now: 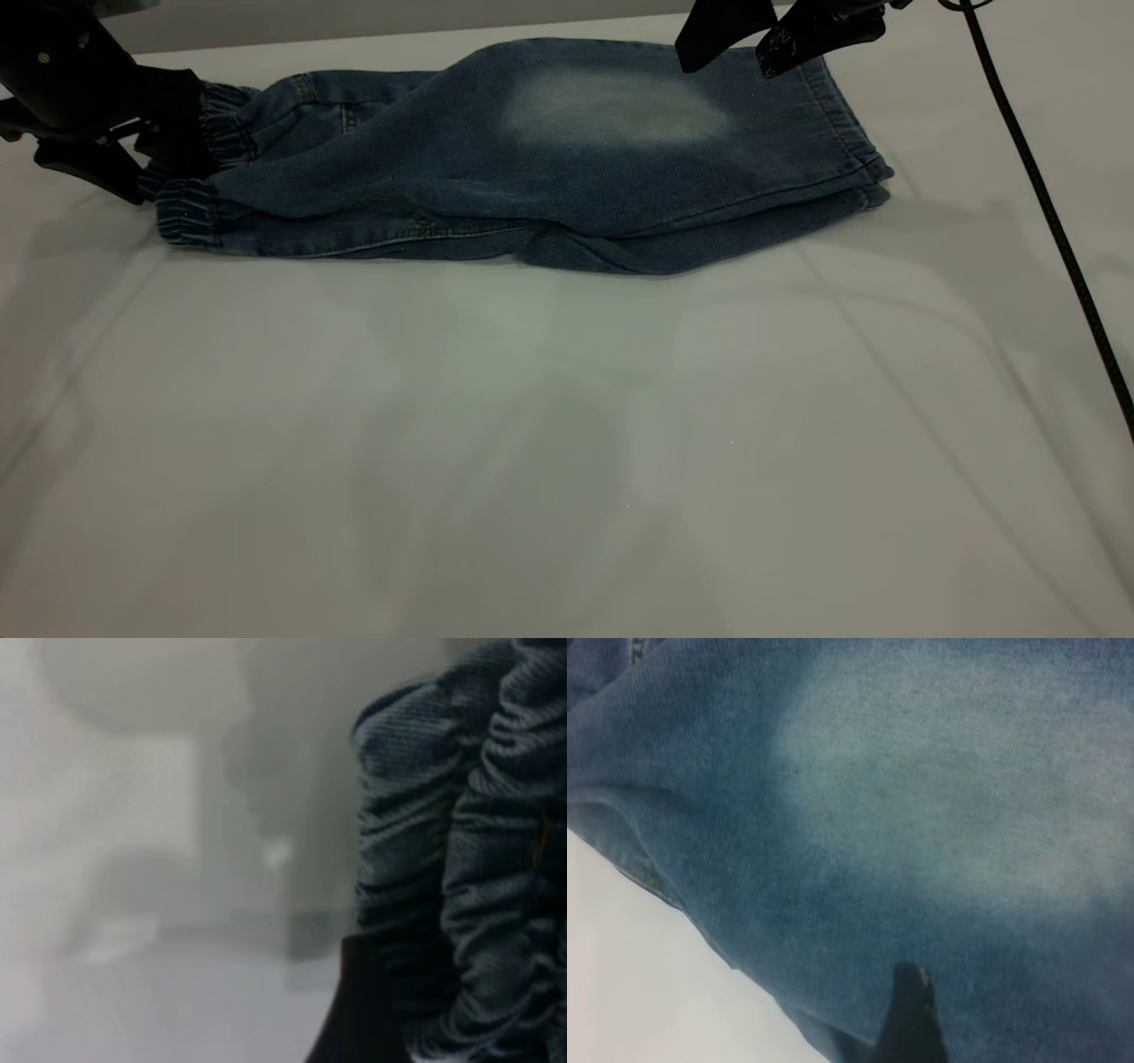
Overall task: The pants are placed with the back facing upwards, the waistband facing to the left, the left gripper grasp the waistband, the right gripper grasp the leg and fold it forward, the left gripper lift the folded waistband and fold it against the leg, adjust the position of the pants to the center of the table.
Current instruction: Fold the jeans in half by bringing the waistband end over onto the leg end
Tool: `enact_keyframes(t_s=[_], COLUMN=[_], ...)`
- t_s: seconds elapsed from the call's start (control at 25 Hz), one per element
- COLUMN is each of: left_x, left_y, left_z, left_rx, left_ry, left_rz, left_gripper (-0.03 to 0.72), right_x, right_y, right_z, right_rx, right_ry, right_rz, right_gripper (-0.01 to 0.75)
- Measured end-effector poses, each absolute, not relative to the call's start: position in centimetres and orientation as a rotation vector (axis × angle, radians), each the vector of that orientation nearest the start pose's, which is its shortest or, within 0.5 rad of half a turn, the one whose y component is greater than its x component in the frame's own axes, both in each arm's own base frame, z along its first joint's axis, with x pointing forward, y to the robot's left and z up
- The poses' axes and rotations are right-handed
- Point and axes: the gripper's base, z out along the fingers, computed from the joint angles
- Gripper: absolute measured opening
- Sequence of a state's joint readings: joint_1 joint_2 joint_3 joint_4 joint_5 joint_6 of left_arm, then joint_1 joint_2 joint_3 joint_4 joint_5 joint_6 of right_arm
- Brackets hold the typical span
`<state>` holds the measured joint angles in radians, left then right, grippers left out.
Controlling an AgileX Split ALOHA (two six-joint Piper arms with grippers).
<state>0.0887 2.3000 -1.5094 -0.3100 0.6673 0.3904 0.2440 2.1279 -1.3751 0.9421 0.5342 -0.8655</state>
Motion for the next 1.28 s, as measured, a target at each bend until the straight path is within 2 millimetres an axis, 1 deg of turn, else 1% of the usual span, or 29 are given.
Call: enact_keyframes(t_s=[0.12, 0.32, 0.4, 0.48, 0.6, 0.84, 0.96, 1.12, 1.2, 1.28], left_x=[44.2, 44.3, 44.2, 44.2, 44.2, 44.2, 44.2, 44.2, 44.2, 44.5], left_y=[2.2, 2.2, 2.2, 2.2, 2.2, 2.2, 2.2, 2.2, 2.2, 2.2], left_z=[7.5, 7.6, 7.6, 7.6, 7.6, 7.6, 7.6, 7.6, 7.9, 8.7], left_rx=[0.108, 0.102, 0.102, 0.103, 0.100, 0.100, 0.100, 0.098, 0.098, 0.099], left_ry=[2.886, 2.880, 2.881, 2.886, 2.888, 2.890, 2.890, 2.887, 2.879, 2.864], left_rz=[-0.237, -0.237, -0.237, -0.241, -0.242, -0.244, -0.243, -0.242, -0.241, -0.240], left_gripper=[0.421, 0.196, 0.102, 0.056, 0.053, 0.053, 0.053, 0.053, 0.053, 0.053], right_x=[41.4, 41.3, 41.6, 42.2, 43.0, 45.3, 45.9, 46.2, 46.0, 45.9], right_y=[15.0, 16.9, 17.5, 18.0, 18.7, 20.0, 20.6, 20.8, 20.9, 20.9], right_z=[13.5, 13.4, 13.3, 12.8, 12.0, 10.8, 9.9, 8.6, 8.3, 8.2], right_rx=[-0.486, -0.504, -0.503, -0.498, -0.534, -0.674, -0.726, -0.771, -0.796, -0.815], right_ry=[2.508, 2.458, 2.436, 2.419, 2.415, 2.388, 2.405, 2.436, 2.451, 2.460], right_rz=[0.633, 0.564, 0.535, 0.510, 0.513, 0.505, 0.532, 0.529, 0.516, 0.494], right_gripper=[0.471, 0.461, 0.459, 0.459, 0.458, 0.458, 0.458, 0.458, 0.458, 0.458])
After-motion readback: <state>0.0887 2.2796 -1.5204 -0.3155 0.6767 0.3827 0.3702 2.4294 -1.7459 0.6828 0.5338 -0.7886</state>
